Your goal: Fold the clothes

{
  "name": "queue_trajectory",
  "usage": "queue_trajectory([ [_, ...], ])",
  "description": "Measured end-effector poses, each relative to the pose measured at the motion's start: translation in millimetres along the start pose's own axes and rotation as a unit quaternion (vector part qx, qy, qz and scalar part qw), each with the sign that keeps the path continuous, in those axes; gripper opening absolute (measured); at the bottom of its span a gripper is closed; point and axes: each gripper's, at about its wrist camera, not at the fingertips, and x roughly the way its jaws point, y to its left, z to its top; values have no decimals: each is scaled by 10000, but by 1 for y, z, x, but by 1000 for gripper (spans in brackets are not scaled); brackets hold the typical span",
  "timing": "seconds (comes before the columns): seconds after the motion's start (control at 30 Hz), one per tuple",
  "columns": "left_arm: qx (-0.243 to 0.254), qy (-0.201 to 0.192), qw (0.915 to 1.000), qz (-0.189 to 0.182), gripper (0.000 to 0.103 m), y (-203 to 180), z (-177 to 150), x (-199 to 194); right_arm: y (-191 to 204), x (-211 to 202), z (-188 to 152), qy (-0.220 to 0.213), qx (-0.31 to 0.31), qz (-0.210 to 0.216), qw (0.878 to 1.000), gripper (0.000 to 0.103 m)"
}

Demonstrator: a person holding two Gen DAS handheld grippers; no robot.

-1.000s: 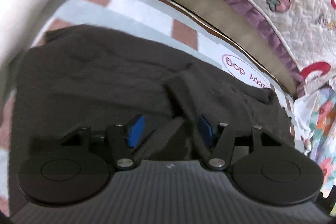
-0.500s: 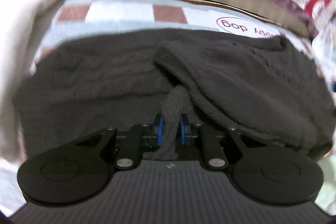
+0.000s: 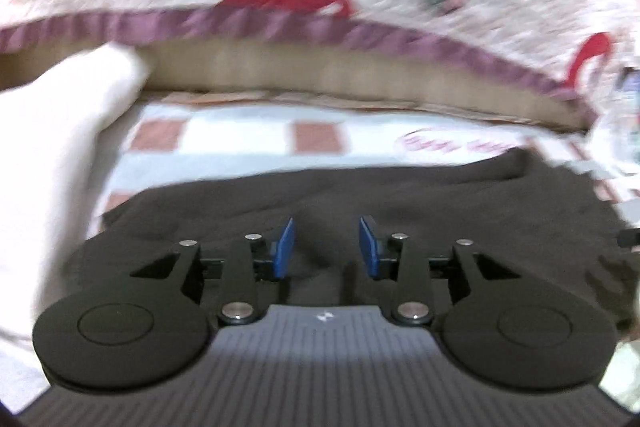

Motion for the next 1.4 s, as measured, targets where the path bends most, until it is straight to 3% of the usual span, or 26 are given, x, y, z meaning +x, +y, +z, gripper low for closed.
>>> queue_trajectory([
  [0.07,60,126,9979,-637,42,-26,-4,2,-48,-28,-9,-386,744,-318,9960,55],
  [0.13,219,374,9900,-1342,45,-56,-12,10,-91,-51,-25,-654,1371,-608,9865,55],
  [0.27,574,832,9766,-1897,47,-120,-26,31,-142,-81,-54,-1016,2142,-867,9676,55],
  [0.4,292,1090,9722,-2053,48,-166,-35,59,-169,-89,-73,-1210,2677,-776,9527,55],
  [0.5,172,1306,9733,-1878,48,-182,-50,78,-180,-78,-81,-1470,3104,-472,9380,59],
  [0.67,308,1457,9754,-1624,45,-179,-75,82,-187,-40,-74,-1788,3615,-37,9151,59],
  [0.73,270,1454,9753,-1642,45,-175,-77,80,-186,-27,-69,-1811,3636,-4,9138,60],
  [0.9,354,1491,9751,-1600,46,-178,-72,79,-173,-5,-51,-2044,3235,-128,9238,62],
  [0.97,329,1481,9752,-1613,46,-176,-70,76,-168,1,-42,-2026,3014,-147,9316,23],
  [1.0,223,1458,9752,-1649,46,-172,-67,73,-160,1,-37,-2045,2762,-174,9389,19],
  [1.1,-227,1307,9750,-1784,49,-152,-55,59,-116,-8,-15,-2125,1639,-327,9628,18],
  [1.2,-459,1309,9732,-1832,49,-126,-46,54,-48,-14,7,-2110,88,-431,9765,18],
  [1.3,-521,1200,9774,-1660,49,-95,-36,50,25,-8,9,-1906,-1435,-383,9704,18],
  [1.4,-663,1089,9810,-1460,49,-67,-32,50,77,31,-20,-1099,-2770,-497,9533,18],
])
